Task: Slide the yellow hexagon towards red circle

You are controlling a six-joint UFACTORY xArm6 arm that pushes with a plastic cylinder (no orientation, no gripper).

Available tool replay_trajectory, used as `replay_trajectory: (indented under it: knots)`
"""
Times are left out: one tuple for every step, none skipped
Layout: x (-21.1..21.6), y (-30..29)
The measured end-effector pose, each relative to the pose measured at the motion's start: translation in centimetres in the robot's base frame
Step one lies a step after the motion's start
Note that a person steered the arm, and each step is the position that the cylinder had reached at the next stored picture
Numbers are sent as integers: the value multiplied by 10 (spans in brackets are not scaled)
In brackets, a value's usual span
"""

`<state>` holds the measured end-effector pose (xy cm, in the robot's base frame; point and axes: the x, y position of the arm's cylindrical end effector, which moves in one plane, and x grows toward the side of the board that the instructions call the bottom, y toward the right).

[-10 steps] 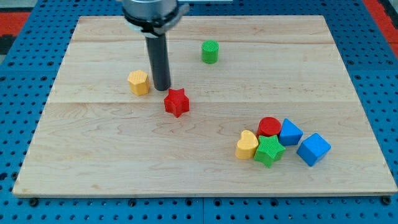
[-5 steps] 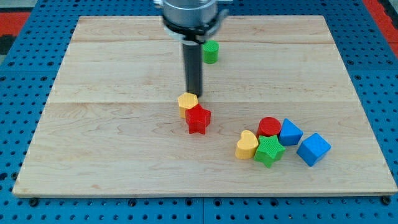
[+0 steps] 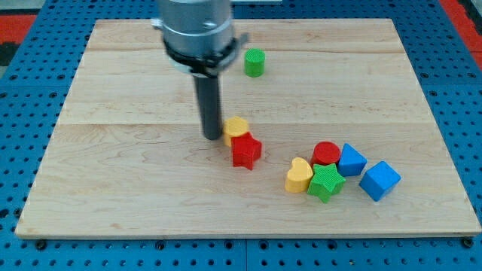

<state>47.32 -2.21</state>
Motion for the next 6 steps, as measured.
replay_trajectory:
  knots:
    - [15, 66]
    - [15, 32]
    - [-9, 8]
    - [-35, 68]
    - [-26, 91]
    - [5, 112]
